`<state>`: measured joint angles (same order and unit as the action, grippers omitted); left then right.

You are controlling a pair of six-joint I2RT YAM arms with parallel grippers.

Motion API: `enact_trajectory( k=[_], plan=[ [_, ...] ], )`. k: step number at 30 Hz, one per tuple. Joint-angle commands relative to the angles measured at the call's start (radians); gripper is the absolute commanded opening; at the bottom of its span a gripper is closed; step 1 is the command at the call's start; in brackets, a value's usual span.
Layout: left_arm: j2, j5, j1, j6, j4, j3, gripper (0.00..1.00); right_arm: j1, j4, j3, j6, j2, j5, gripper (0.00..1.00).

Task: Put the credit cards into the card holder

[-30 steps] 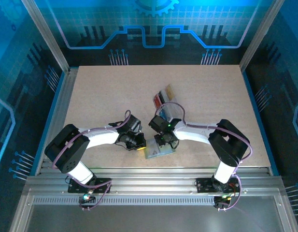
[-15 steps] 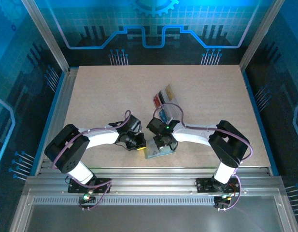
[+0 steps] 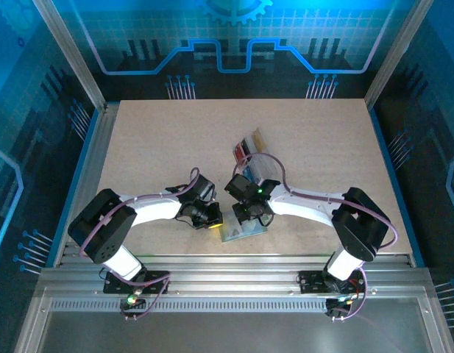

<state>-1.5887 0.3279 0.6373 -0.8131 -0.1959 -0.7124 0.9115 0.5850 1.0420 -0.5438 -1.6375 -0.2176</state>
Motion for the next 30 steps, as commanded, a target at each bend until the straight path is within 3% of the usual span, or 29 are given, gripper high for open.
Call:
enact_trajectory(
  k=[1, 8, 14, 19, 25, 30],
  plan=[
    [-0.014, -0.004, 0.009, 0.008, -0.005, 0.018, 0.09, 0.012, 0.028, 0.04, 0.013, 0.028, 0.029, 0.0],
    [-0.022, 0.003, 0.01, 0.001, 0.012, 0.016, 0.09, 0.012, 0.022, 0.042, 0.005, 0.023, 0.072, 0.0],
    [-0.022, 0.003, 0.01, 0.0, 0.015, 0.017, 0.09, 0.008, 0.064, 0.042, -0.019, 0.01, 0.006, 0.08],
    [-0.022, 0.003, 0.01, -0.004, 0.023, 0.028, 0.09, 0.007, 0.007, 0.017, -0.021, 0.031, 0.092, 0.19],
    [-0.025, 0.005, 0.01, -0.008, 0.03, 0.029, 0.09, 0.005, -0.017, 0.005, -0.03, 0.032, 0.132, 0.18],
    [-0.028, 0.006, 0.01, -0.006, 0.032, 0.028, 0.09, 0.006, -0.027, 0.001, -0.032, 0.03, 0.171, 0.26]
  ],
)
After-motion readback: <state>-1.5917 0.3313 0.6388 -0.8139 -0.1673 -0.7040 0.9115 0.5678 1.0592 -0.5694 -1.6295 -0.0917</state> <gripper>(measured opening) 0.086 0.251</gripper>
